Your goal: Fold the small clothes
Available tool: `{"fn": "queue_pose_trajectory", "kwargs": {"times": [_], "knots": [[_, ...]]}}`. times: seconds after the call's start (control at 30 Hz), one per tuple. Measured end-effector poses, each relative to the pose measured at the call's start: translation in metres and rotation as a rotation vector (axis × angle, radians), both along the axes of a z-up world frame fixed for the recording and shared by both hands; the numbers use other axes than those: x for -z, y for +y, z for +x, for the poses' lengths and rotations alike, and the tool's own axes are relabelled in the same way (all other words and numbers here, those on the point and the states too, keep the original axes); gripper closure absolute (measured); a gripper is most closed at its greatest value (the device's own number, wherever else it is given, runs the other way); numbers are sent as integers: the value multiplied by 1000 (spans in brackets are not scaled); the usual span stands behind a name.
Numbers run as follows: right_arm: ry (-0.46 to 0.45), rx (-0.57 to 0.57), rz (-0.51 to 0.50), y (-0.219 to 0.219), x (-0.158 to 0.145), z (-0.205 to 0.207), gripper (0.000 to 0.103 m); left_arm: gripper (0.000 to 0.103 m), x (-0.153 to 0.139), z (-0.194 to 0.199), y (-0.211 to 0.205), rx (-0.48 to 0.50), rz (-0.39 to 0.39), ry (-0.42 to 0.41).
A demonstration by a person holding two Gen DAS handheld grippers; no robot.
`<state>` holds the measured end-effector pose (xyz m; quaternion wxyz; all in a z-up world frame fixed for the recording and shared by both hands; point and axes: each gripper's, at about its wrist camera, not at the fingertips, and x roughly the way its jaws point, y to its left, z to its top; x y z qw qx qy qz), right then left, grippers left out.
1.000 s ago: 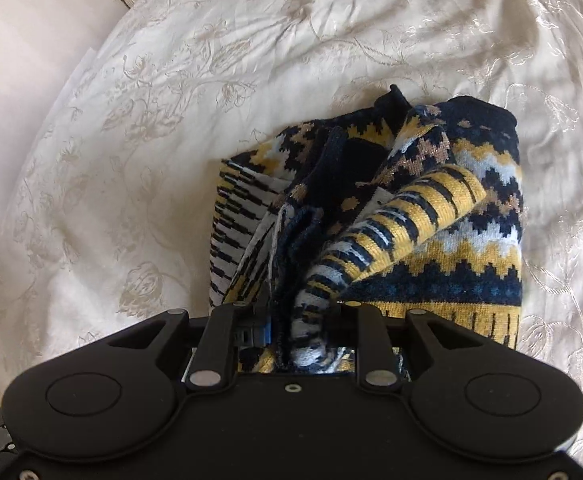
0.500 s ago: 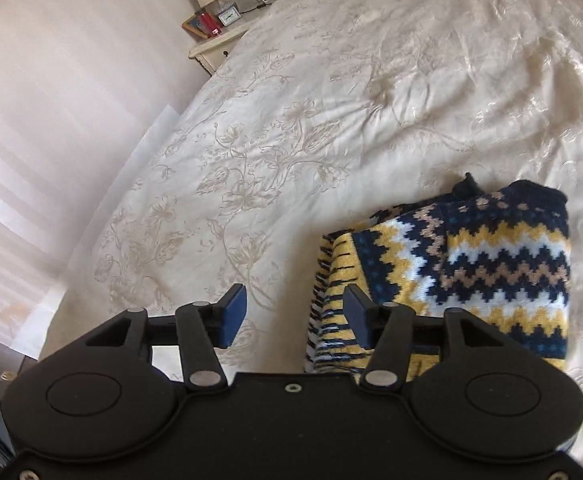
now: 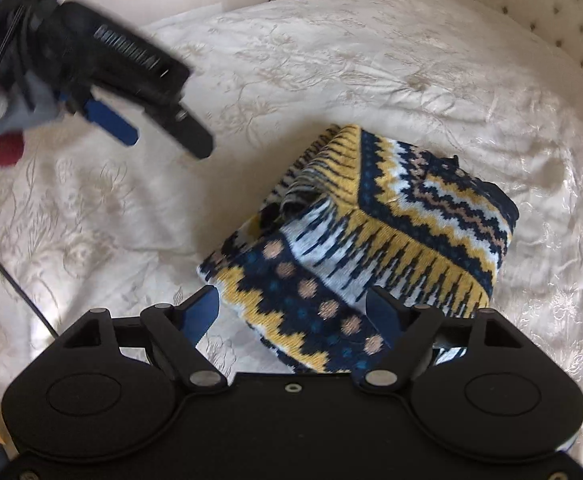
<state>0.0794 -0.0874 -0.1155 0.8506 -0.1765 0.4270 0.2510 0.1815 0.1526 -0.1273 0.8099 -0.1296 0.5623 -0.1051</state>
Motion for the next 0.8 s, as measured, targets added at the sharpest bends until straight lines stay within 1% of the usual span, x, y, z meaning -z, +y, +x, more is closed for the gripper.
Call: {"fn": "queue_pose_trajectory", "kwargs": {"times": [0.03,0.1,0.17,0.23,0.27,0.3,0.33,0.37,0.43,0.5,0.57,0.7,0.73,0.77,0.8], "knots": [[-17,-24,-22,7,4,-4,25,1,0,2,-3,4,-11,5],[-44,-56,-51,18,11,-9,37,1,0,6,-8,12,-38,17],[-59,-80,-83,28,18,-7,44,1,1,11,-13,15,-69,28],[-87,-88,-162,37,30,-4,48,1,2,19,-19,17,-108,42],[-92,-86,-187,40,34,-1,53,1,4,23,-22,21,-125,49],[-93,-75,-199,41,37,3,69,1,6,27,-26,29,-141,58],[-83,-53,-180,37,37,7,79,1,8,32,-31,35,-155,71],[-61,-23,-136,32,34,13,86,2,11,36,-36,39,-167,80],[-18,43,-39,20,27,22,88,3,16,44,-45,53,-188,88],[-15,83,18,9,19,25,88,15,21,53,-55,67,-198,90],[-9,103,67,1,13,24,88,16,29,63,-65,75,-195,92],[-1,112,105,-2,7,22,88,19,43,81,-75,62,-192,106],[1,112,112,-1,6,21,88,26,46,85,-76,57,-202,110],[5,113,118,-1,6,21,88,31,48,89,-76,54,-210,118],[9,114,121,-1,7,21,88,34,51,92,-77,51,-216,122]]}}
